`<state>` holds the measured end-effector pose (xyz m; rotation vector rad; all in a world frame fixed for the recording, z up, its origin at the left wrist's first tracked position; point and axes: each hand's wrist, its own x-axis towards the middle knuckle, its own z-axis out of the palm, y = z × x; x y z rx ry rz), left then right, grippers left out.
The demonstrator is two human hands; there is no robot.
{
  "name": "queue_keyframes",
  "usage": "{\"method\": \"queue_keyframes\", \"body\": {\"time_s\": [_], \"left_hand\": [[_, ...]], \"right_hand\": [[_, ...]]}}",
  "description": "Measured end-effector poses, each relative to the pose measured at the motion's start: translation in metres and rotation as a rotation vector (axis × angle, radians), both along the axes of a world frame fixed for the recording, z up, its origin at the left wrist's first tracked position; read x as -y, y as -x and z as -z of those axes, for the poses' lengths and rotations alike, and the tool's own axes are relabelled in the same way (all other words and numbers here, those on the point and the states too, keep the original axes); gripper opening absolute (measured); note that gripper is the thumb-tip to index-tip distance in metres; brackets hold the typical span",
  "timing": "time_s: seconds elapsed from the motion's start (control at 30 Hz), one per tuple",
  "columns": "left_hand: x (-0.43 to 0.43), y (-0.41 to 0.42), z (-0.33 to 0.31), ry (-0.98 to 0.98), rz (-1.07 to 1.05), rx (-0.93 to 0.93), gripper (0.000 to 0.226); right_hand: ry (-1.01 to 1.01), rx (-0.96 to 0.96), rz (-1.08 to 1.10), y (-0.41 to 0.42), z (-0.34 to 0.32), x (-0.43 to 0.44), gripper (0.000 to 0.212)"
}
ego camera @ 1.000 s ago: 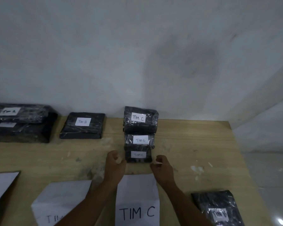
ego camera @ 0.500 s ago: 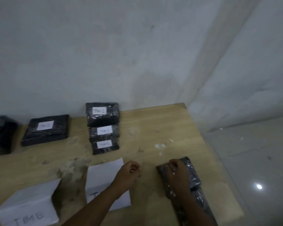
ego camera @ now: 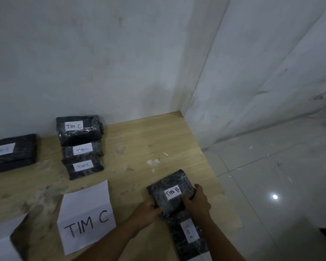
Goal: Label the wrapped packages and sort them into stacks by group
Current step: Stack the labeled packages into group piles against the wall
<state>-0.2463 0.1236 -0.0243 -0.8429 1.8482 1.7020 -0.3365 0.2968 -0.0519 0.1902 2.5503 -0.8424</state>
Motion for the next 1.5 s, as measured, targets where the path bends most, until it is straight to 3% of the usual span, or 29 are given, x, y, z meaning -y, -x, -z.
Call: {"method": "queue_keyframes", "body": {"time_s": [0.1,0.23,0.33,0.53,0.83,1.17,1.5], "left_hand": [[0.003,0.001,0.000,0.014,-0.080,-0.028,0.007],[0.021,-0.004,-0.004,0.019,-0.269,-0.081,0.030],[0.041,-0.005,-0.011,0.065,-0.387,-0.152,0.025],[0.101,-0.029,-0.025,0.169,-0.505,-0.254,0.023],[0.214,-0.109,-0.034,0.224,-0.759,-0.300,0.017],[0.362,-0.195,-0.033,0.318,-0.882,-0.324,0.017],[0.491,-0.181,-0.013,0.338,-0.930,-0.236,0.020]], "right_hand": [[0.139,-0.090,0.039,0.000,-0.011,0.006,0.070],[0.340,-0.171,0.053,0.001,-0.026,0.020,0.066],[0.452,-0.178,0.026,-0.005,-0.033,0.042,0.051],[0.557,-0.129,-0.021,-0.024,-0.038,0.104,0.052],[0.599,-0.092,-0.209,-0.077,-0.041,0.235,0.033],[0.587,-0.013,-0.353,-0.154,-0.034,0.390,0.034],[0.518,-0.096,-0.382,-0.141,-0.036,0.537,0.026]]}}
